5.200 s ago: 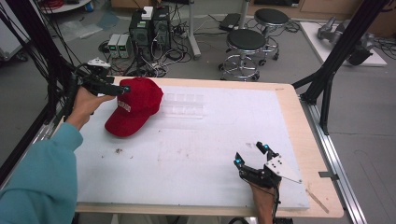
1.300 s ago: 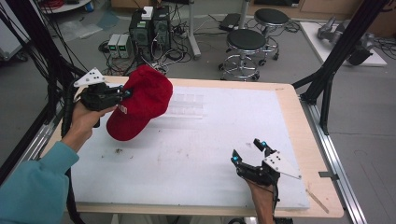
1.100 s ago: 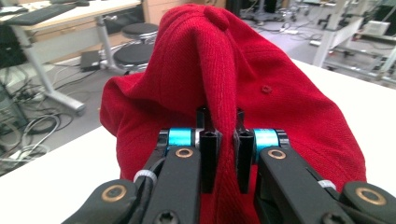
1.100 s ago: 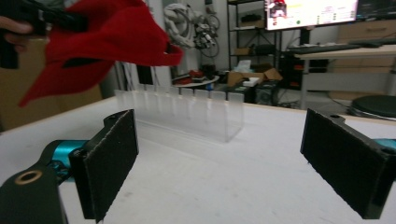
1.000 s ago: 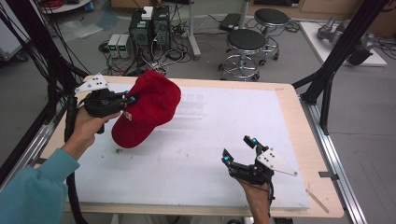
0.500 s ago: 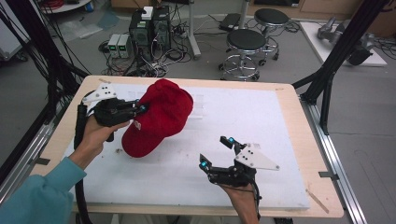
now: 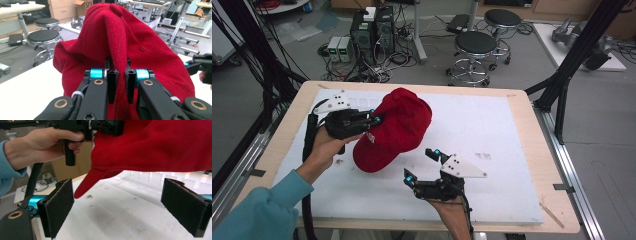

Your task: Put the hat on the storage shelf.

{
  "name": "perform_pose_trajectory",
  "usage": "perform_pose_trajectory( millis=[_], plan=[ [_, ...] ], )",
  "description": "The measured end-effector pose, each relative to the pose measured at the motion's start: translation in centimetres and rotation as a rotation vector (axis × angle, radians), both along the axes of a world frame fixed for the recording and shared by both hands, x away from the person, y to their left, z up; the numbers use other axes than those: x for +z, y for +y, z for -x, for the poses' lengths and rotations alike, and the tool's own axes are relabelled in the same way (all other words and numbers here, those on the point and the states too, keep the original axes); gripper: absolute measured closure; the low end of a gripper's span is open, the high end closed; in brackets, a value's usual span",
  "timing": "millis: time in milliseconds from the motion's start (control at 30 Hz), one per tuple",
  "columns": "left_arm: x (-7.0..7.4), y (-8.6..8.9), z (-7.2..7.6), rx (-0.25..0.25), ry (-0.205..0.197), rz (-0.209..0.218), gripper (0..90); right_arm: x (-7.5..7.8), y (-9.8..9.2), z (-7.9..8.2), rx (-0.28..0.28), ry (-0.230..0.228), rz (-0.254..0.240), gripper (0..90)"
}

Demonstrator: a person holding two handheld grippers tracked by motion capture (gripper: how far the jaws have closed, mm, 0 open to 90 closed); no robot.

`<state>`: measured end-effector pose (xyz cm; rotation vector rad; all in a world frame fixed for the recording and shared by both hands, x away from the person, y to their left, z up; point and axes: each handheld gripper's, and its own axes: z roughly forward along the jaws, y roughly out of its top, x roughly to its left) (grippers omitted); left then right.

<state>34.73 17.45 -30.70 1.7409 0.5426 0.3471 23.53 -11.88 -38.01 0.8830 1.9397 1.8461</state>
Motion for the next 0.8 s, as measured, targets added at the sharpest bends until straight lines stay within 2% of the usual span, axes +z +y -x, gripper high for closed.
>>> perform_pose_trajectory(
  millis=[233,367,567,800],
  plan=[
    [0.3,-1.3,0.3,-0.028,-0.004,-0.004,85.0,-0.5,1.4,-0.2,0.028,0.022,0.005,10.5],
    [0.6,-2.1,0.6,-0.041,-0.016,0.001,85.0,-0.6,1.8,-0.3,0.046,0.043,-0.010,15.4],
    [0.9,-2.8,0.7,-0.052,-0.024,0.027,85.1,-0.7,2.1,-0.5,0.061,0.049,-0.012,21.8],
    [0.8,-3.2,0.7,-0.058,-0.029,0.014,85.0,-0.6,2.1,-1.2,0.064,0.071,-0.047,27.9]
  ],
)
